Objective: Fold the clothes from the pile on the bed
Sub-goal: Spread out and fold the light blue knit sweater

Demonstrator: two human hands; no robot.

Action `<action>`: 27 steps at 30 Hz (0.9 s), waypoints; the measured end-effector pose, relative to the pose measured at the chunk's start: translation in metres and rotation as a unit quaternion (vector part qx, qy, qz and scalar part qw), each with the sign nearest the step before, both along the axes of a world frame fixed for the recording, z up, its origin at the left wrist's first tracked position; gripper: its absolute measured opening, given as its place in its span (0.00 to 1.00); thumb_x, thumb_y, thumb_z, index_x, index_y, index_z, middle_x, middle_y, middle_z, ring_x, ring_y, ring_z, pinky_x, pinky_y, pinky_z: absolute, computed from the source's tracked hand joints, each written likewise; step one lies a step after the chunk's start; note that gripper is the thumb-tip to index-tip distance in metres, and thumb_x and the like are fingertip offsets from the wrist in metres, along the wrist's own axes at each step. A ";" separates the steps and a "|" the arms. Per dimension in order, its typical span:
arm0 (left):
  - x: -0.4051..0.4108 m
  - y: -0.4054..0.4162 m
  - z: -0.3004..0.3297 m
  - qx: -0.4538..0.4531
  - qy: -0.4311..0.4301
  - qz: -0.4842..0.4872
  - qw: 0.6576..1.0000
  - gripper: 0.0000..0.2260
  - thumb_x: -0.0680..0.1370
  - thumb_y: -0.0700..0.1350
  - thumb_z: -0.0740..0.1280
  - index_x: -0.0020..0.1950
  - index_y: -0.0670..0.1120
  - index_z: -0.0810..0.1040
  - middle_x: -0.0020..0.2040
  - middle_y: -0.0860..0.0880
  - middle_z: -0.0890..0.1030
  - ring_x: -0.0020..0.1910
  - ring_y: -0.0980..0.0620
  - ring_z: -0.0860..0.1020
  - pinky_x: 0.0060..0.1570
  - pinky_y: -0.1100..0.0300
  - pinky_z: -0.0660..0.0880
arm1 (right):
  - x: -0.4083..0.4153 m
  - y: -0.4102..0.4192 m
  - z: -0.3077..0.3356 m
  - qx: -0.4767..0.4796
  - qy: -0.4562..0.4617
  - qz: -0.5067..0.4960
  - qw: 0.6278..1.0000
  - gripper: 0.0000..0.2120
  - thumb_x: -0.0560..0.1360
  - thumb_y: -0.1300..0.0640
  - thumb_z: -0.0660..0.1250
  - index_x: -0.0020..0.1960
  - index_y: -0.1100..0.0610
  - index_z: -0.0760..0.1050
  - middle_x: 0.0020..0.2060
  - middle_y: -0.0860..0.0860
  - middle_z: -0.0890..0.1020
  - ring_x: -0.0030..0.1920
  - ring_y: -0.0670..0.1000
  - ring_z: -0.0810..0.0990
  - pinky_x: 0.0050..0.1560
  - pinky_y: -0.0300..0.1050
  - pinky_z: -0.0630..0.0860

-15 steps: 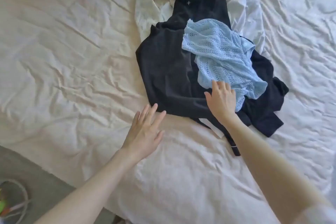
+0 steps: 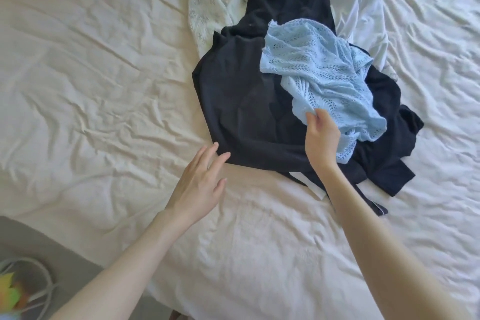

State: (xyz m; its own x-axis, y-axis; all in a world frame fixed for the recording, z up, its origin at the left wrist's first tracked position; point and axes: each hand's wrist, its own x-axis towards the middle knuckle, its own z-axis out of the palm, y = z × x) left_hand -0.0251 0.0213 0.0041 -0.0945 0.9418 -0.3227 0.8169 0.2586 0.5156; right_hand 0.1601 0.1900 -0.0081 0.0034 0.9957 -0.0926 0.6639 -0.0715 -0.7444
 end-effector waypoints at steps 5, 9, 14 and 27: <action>0.005 0.015 0.053 0.086 -0.031 -0.023 0.996 0.26 0.80 0.44 0.63 0.76 0.50 0.58 0.77 0.51 0.53 0.76 0.54 0.53 0.71 0.63 0.53 | -0.013 -0.031 0.065 -0.028 0.147 0.015 0.989 0.18 0.78 0.60 0.61 0.32 0.57 0.59 0.28 0.46 0.60 0.30 0.43 0.58 0.32 0.39 0.57; 0.007 0.023 0.102 0.146 -0.101 0.005 0.984 0.35 0.75 0.46 0.70 0.77 0.49 0.55 0.77 0.51 0.54 0.74 0.59 0.53 0.66 0.78 0.47 | -0.037 -0.054 0.130 -0.037 0.213 0.107 0.970 0.17 0.79 0.62 0.61 0.32 0.59 0.61 0.27 0.44 0.61 0.30 0.43 0.60 0.32 0.37 0.58; -0.004 0.007 0.163 0.157 -0.231 0.054 0.959 0.30 0.71 0.48 0.73 0.70 0.57 0.64 0.66 0.60 0.69 0.63 0.72 0.65 0.58 0.80 0.60 | -0.064 -0.090 0.206 -0.064 0.235 0.203 0.949 0.14 0.79 0.62 0.62 0.36 0.52 0.74 0.29 0.40 0.75 0.32 0.38 0.72 0.37 0.32 0.69; -0.101 -0.095 0.309 0.268 -0.224 0.205 0.914 0.06 0.76 0.43 0.68 0.41 0.53 0.76 0.40 0.55 0.80 0.39 0.59 0.78 0.43 0.69 0.73 | -0.140 -0.142 0.327 -0.017 0.215 0.342 0.915 0.08 0.75 0.58 0.69 0.38 0.58 0.82 0.30 0.49 0.76 0.31 0.42 0.70 0.33 0.32 0.67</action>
State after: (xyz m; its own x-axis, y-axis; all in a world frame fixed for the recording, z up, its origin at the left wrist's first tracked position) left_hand -0.1259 -0.0735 0.3127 -0.4464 0.8910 0.0833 0.3848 0.1071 0.9168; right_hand 0.0197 0.0477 0.3188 -0.6631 0.7479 0.0304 0.2089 0.2239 -0.9520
